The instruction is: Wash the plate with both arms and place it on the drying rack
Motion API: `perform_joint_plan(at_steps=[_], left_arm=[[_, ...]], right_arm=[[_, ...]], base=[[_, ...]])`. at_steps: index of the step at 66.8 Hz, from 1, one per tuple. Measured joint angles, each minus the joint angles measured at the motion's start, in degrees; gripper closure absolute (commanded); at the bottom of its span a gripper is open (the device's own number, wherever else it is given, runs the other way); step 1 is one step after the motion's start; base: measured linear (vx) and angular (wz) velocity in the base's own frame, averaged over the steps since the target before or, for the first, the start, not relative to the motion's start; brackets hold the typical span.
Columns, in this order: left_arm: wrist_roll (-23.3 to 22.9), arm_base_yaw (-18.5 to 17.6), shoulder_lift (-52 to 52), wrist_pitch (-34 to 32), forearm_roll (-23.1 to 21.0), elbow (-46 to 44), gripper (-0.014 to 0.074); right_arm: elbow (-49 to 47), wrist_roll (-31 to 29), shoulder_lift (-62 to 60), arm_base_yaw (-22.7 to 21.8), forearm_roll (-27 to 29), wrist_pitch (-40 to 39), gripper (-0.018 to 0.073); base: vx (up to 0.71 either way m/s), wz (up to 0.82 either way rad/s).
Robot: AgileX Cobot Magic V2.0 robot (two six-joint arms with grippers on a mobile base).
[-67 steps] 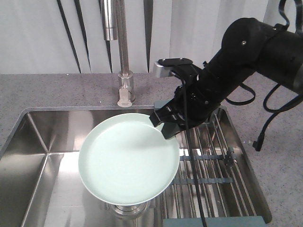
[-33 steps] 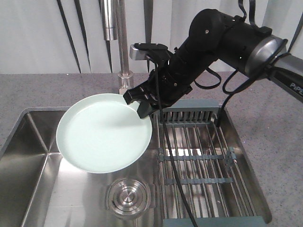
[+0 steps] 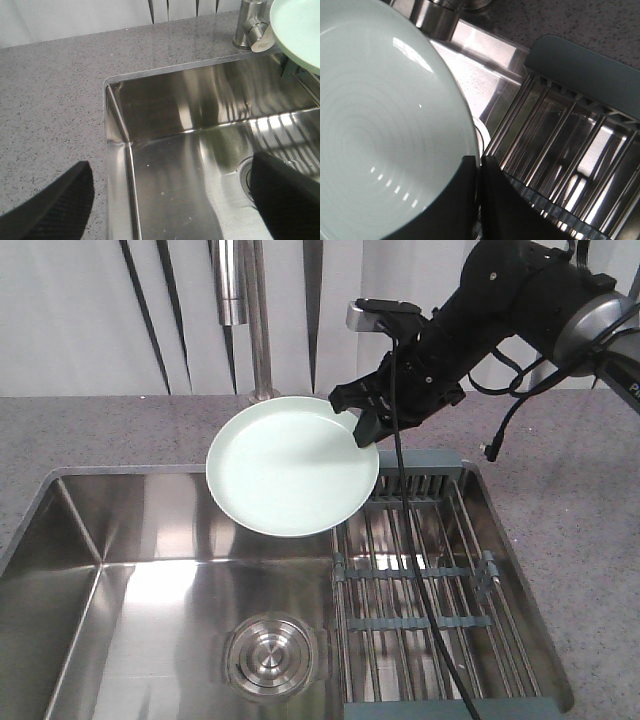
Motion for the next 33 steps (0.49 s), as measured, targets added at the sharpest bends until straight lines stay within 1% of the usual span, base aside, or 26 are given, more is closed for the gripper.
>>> perform_joint_plan(at_steps=[8,33], left_arm=[[0.0,0.0,0.0,0.0,0.0,0.0,0.0011],[0.0,0.0,0.0,0.0,0.0,0.0,0.0011]], right_arm=[[3.3,-1.0,-1.8,-0.2,0.3,0.1,0.0564],[17.7,-3.4,-10.9,0.1,0.8,0.1,0.0564]], base=[[0.00,0.00],[0.00,0.00]])
